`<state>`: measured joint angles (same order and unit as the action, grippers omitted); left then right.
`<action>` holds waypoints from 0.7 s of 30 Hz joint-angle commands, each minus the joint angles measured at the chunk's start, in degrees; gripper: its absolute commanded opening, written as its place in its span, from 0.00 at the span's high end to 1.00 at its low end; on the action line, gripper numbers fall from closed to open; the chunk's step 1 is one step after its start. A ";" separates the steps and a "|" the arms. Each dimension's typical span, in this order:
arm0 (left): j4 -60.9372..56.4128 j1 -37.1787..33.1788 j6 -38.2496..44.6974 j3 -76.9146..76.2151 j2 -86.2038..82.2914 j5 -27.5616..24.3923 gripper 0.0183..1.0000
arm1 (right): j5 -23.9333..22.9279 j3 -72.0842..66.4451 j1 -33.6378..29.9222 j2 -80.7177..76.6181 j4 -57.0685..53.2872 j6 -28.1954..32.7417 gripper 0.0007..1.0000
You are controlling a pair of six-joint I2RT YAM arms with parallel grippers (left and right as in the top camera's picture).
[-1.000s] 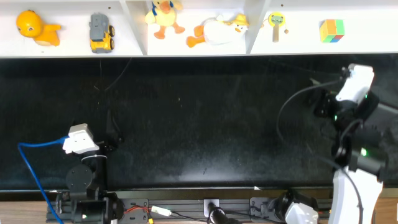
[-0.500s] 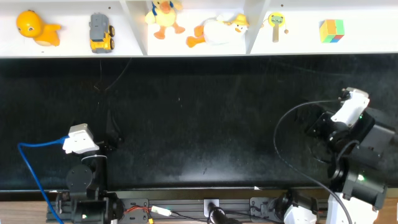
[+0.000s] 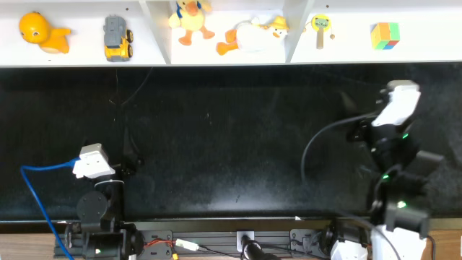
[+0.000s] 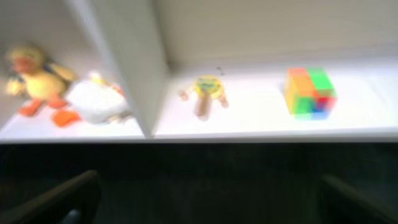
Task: Store Toys
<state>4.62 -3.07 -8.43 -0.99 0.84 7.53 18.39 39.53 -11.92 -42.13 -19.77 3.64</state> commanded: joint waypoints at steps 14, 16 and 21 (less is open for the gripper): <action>-0.35 0.15 1.09 0.52 -0.68 -0.59 0.00 | -15.26 -37.13 10.10 35.15 19.96 -11.41 0.00; -0.35 0.15 1.09 0.52 -0.68 -0.59 0.00 | -15.23 -38.95 10.32 37.97 19.93 -12.00 0.00; -0.35 0.15 1.09 0.52 -0.68 -0.59 0.00 | -15.63 -39.26 11.61 41.97 15.32 -12.37 0.00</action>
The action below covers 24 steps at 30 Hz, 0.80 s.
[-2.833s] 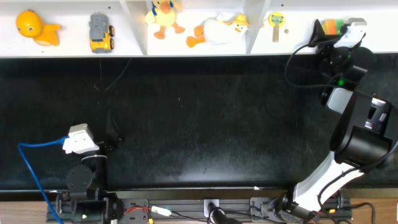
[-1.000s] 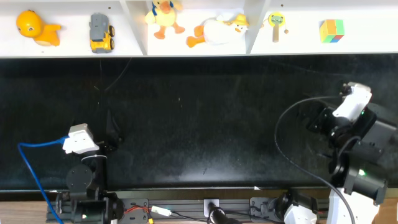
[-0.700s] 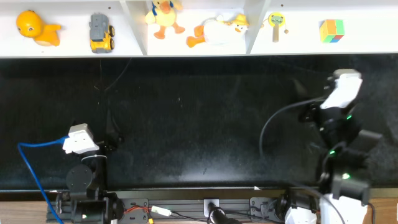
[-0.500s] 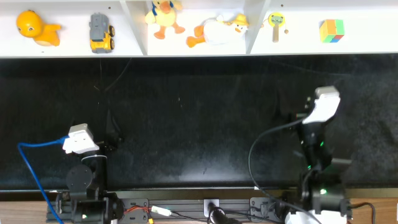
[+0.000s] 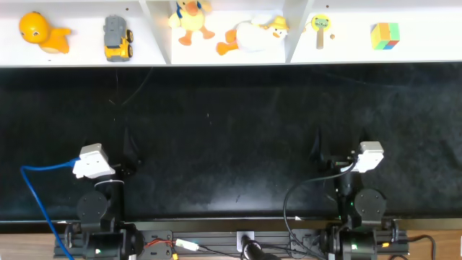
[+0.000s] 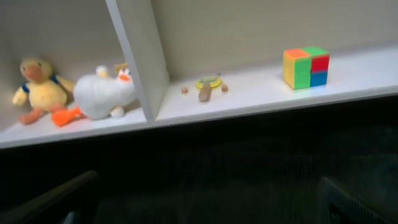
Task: Store Toys
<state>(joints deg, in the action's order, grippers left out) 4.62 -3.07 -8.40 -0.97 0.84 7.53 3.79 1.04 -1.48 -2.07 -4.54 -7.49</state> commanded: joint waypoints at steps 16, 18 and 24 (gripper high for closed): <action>-0.35 0.15 1.07 0.50 -0.68 -0.59 0.00 | -1.90 -0.76 3.28 1.81 0.13 -1.11 0.00; -0.35 0.15 1.07 0.50 -0.68 -0.59 0.00 | -1.90 -0.76 3.30 1.81 0.13 -1.09 0.00; -0.35 0.15 1.07 0.50 -0.68 -0.59 0.00 | -1.90 -0.76 3.30 1.81 0.13 -1.11 0.00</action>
